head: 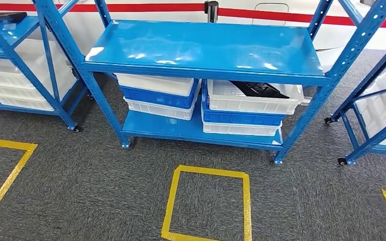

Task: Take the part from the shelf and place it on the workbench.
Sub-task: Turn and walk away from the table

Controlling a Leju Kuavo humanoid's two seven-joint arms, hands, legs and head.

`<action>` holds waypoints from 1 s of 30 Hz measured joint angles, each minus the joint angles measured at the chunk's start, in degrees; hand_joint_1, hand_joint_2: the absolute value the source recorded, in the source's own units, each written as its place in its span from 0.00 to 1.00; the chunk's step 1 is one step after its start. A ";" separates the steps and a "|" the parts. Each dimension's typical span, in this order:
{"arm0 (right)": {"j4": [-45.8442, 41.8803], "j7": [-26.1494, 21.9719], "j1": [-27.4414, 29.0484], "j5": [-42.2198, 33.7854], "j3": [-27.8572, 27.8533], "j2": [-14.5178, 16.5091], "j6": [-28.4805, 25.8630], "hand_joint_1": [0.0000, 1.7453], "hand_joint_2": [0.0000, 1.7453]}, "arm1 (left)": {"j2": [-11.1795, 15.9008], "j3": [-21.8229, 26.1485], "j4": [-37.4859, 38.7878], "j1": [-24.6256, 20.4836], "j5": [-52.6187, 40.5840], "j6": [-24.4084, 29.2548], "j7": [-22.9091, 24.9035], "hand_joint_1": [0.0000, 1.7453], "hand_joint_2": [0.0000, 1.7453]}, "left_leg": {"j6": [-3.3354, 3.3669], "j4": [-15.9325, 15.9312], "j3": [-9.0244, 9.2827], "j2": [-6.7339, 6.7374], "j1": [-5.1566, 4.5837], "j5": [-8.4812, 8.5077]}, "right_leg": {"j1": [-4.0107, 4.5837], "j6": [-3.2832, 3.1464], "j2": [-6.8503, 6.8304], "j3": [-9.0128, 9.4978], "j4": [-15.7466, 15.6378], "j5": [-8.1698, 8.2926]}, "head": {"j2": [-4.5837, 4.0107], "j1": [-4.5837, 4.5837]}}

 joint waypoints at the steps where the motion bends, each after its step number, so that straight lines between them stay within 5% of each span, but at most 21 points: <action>1: 0.00 -0.01 0.02 0.01 -0.01 -0.08 -0.17 0.00 0.00 | -0.02 0.01 0.00 -0.09 -0.02 -0.01 -0.01 0.00 0.00 | -0.26 0.37 0.08 -0.55 0.27 -0.54 | -0.08 -0.40 0.63 0.03 -0.06 0.09 | -0.01 -0.02; 3: 0.00 -0.12 -0.04 -0.04 -0.02 -0.15 -0.57 0.00 0.00 | -0.07 0.03 0.00 -0.10 -0.03 -0.01 -0.02 0.00 0.00 | -0.59 4.51 -1.49 -3.62 0.61 -3.60 | -0.13 -1.06 1.96 0.18 -0.13 0.35 | -0.01 -0.18; 5: 0.00 -0.44 -0.11 -0.12 -0.09 -0.04 -1.17 0.00 0.00 | -0.09 0.06 0.00 0.11 -0.04 -0.01 -0.02 0.00 0.00 | -0.44 12.26 -5.09 -6.35 0.55 -7.55 | 0.36 -1.51 3.35 -0.04 -0.10 0.55 | 0.00 -0.28; 7: 0.00 -0.68 -0.06 0.10 -0.19 0.09 -2.16 0.00 0.00 | -0.08 0.13 0.00 0.30 -0.04 -0.01 -0.02 0.00 0.00 | 0.12 16.19 -7.43 -7.01 0.29 -7.96 | 0.89 -1.73 4.64 -0.08 -0.07 0.62 | 0.00 -0.32; 10: 0.00 -0.72 0.12 0.70 -0.22 0.18 -3.54 0.00 0.00 | -0.03 0.22 -0.01 0.23 -0.16 -0.03 -0.13 0.00 0.00 | 2.06 8.06 -4.55 -7.71 -0.59 -2.25 | 1.41 -1.74 5.89 0.21 -0.09 0.62 | -0.01 -0.28; 12: 0.00 -0.72 0.10 0.94 -0.22 0.30 -3.75 0.00 0.00 | 0.02 0.25 -0.01 0.13 -0.31 -0.05 -0.30 0.00 0.00 | 3.02 2.49 -2.38 -7.99 -1.22 0.09 | 1.78 -1.73 6.23 0.18 -0.02 0.56 | -0.01 -0.23; 16: 0.00 -0.72 0.07 1.22 -0.22 0.20 -3.82 0.00 0.00 | -0.04 0.30 0.00 0.13 -0.77 -0.13 -0.40 0.00 0.00 | 1.48 1.15 -2.07 -7.87 -1.62 0.40 | 2.05 -2.12 6.06 -0.43 0.11 0.29 | -0.01 -0.19; 30: 0.00 -0.87 0.09 1.96 -0.22 -0.07 -3.98 0.00 0.00 | -0.06 0.32 0.00 0.13 -0.97 -0.14 -0.68 0.00 0.00 | 2.13 1.21 -2.15 -7.85 -2.03 0.59 | 1.58 -1.58 6.03 -0.01 -0.20 0.64 | 0.00 -0.21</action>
